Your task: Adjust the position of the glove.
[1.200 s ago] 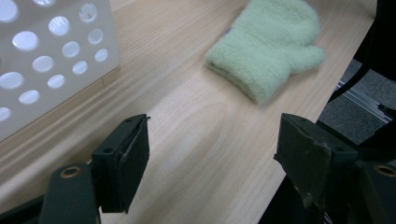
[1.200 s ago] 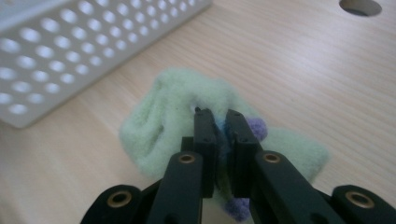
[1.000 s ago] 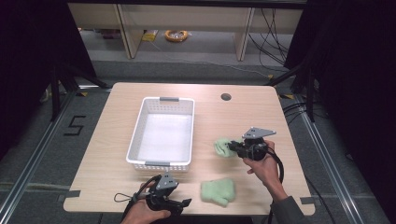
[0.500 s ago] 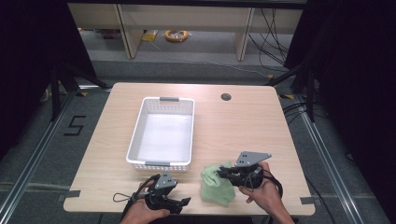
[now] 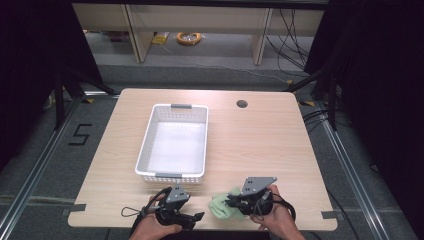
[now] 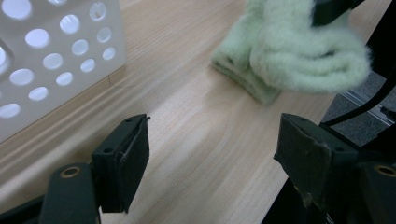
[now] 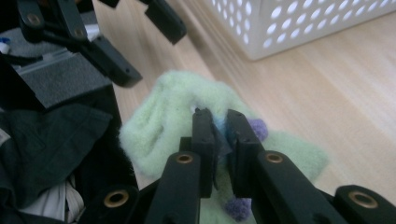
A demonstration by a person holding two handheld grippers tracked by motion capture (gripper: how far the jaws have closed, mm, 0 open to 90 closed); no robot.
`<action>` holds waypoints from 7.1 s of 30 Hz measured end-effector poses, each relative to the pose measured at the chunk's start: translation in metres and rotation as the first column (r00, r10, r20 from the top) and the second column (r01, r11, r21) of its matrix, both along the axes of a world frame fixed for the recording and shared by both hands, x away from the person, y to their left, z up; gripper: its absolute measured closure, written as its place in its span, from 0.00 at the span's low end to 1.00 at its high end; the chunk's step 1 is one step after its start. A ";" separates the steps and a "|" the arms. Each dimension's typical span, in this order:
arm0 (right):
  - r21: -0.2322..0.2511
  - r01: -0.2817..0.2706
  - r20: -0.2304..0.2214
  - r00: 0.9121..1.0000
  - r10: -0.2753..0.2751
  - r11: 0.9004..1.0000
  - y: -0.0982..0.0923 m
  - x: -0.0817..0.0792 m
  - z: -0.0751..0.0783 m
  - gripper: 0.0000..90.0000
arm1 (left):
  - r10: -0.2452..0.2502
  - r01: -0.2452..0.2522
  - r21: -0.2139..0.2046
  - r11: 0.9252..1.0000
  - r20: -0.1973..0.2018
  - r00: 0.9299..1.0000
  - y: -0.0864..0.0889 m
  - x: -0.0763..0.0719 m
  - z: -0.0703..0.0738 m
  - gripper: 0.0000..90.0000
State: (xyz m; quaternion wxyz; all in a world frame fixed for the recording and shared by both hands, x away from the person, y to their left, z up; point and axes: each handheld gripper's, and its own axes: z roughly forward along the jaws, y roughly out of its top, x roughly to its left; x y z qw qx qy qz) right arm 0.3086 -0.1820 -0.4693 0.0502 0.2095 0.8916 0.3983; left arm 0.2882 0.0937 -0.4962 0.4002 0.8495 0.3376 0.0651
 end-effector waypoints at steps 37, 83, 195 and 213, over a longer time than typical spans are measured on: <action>-0.080 0.188 -0.028 0.981 -0.191 0.979 -0.026 -0.008 -0.012 0.80 | -0.157 0.156 -0.026 0.987 -0.041 0.987 -0.047 0.004 -0.003 0.63; 0.009 0.086 -0.001 0.996 -0.086 0.996 -0.015 0.019 0.026 0.73 | -0.124 0.112 -0.141 0.984 -0.081 0.989 -0.071 -0.012 0.020 0.44; -0.011 0.410 -0.274 0.876 -0.397 0.912 -0.063 0.017 -0.018 0.49 | 0.069 -0.139 -0.212 0.967 -0.305 0.950 -0.062 0.020 -0.011 0.48; 0.027 0.354 -0.388 0.865 -0.317 0.935 -0.066 0.018 -0.032 0.60 | 0.012 -0.069 -0.191 0.979 -0.287 0.958 -0.076 0.022 -0.018 0.58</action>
